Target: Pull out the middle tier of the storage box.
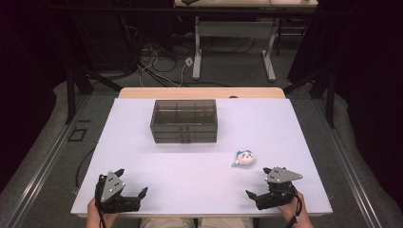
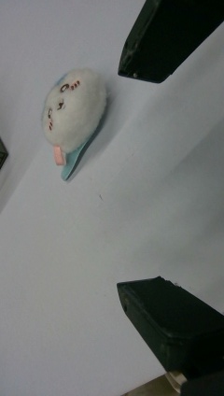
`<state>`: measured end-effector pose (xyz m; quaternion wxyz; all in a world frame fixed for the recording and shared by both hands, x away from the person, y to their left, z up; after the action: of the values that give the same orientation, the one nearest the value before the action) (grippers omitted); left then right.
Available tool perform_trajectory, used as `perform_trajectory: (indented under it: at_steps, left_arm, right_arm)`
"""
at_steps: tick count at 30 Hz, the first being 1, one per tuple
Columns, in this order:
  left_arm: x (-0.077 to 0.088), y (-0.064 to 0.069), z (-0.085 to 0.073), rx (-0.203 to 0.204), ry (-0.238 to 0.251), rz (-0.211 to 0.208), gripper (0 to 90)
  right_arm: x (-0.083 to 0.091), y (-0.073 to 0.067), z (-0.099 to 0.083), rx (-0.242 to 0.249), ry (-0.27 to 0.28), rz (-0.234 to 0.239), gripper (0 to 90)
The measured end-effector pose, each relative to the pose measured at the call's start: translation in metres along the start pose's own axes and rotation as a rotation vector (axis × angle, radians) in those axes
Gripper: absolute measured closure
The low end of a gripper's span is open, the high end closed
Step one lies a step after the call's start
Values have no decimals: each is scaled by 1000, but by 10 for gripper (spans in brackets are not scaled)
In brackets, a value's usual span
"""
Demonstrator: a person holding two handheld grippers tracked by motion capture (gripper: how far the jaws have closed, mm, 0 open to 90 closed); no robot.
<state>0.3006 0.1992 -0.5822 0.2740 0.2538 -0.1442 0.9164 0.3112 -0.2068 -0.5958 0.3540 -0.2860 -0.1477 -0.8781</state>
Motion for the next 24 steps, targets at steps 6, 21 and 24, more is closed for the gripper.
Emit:
perform_trajectory:
  at_steps: [6,21,24]
  left_arm:
    - [0,0,1,6,6,8,0]
    - [-11,12,9,2,10,37,0]
    - [-14,15,11,-4,9,41,0]
  right_arm:
    - [-1,-1,0,-3,0,-1,0]
    - [-2,0,-1,-4,-5,-7,0]
    - [-2,0,-1,-1,-5,-6,0]
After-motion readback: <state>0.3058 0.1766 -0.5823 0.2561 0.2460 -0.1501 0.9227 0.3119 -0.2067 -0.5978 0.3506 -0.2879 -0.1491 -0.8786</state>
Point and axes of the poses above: each handheld gripper's, and its own axes: x roughly backward along the jaws, z roughly out of its top, y roughly to its right, the point moved 9 cm from there along -x, roughly forward along the jaws, and after that the axes turned 1 degree about -y, right-handed, at the moved point
